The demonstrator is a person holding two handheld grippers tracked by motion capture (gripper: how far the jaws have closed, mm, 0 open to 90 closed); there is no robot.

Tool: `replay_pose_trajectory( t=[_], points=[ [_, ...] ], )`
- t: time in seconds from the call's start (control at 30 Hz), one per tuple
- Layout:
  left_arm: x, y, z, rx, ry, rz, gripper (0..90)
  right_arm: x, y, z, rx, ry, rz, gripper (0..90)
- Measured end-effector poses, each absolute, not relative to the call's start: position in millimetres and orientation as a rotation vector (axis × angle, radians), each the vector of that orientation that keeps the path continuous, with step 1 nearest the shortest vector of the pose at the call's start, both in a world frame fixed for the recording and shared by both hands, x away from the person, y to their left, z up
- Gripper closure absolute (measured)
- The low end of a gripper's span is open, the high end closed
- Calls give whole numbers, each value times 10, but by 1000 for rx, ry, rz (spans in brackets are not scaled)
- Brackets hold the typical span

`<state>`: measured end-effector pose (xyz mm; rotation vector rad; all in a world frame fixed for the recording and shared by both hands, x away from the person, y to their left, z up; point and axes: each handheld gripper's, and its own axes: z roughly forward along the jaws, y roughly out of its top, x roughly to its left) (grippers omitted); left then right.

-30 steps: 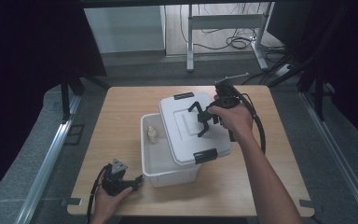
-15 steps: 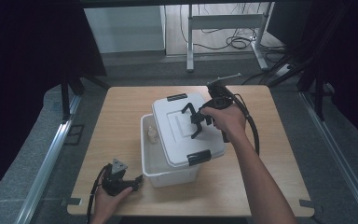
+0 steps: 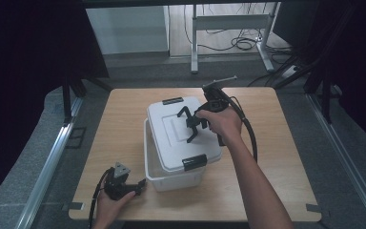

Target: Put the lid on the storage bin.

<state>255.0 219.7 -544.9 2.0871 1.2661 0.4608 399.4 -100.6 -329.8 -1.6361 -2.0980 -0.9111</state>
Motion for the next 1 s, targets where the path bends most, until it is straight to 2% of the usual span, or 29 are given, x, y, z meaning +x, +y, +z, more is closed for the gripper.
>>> replay_pose_trajectory(
  t=[1.0],
  points=[
    [2550,2197,-5448,2087,1266,460,118,3903,-687,-3394,-1680,-2070,-846,840]
  ],
)
